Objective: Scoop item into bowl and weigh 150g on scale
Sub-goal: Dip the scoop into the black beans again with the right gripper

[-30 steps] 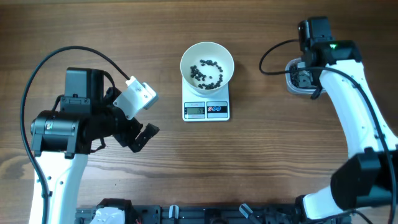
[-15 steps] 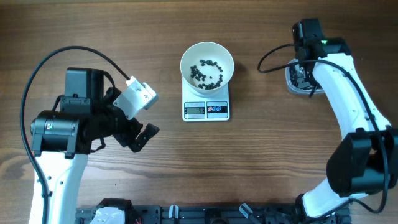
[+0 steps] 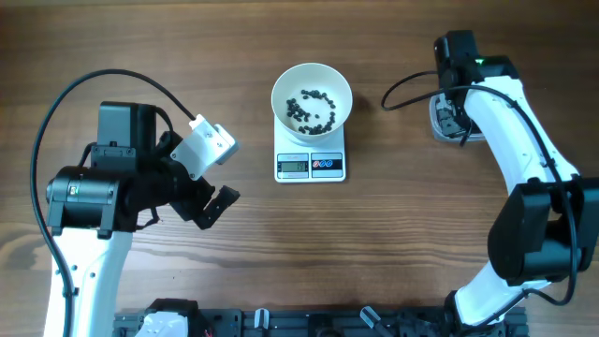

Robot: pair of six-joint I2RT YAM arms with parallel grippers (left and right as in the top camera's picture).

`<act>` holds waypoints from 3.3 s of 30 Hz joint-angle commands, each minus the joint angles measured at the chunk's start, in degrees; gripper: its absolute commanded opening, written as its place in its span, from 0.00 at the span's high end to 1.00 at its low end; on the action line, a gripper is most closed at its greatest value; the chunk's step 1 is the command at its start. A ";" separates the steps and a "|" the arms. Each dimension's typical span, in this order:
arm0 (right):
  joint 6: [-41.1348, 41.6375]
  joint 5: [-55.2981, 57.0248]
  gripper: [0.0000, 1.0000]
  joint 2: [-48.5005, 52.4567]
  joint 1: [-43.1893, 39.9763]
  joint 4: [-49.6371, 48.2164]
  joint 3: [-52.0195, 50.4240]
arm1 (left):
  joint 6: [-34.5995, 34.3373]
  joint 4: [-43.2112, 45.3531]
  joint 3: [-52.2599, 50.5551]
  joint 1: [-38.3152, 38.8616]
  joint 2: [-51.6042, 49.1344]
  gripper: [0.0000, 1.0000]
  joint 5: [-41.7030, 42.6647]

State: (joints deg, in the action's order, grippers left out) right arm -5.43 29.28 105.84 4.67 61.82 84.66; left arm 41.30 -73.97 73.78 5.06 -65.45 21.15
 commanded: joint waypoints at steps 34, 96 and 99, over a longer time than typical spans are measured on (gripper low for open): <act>8.07 -24.04 0.96 -0.15 -4.52 5.03 4.00 | -0.13 0.00 0.33 -0.46 0.55 0.00 1.33; 20.59 -40.68 0.96 -2.19 -18.71 4.85 2.78 | -0.15 0.00 0.33 -0.46 0.55 0.00 1.33; 20.59 -40.89 0.95 -2.19 -19.89 4.90 2.75 | -0.15 0.00 0.33 -0.46 0.55 0.00 1.33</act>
State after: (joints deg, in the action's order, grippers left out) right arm 14.31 -13.23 104.77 -13.74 66.85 87.90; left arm 41.30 -73.97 73.78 5.06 -65.45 21.15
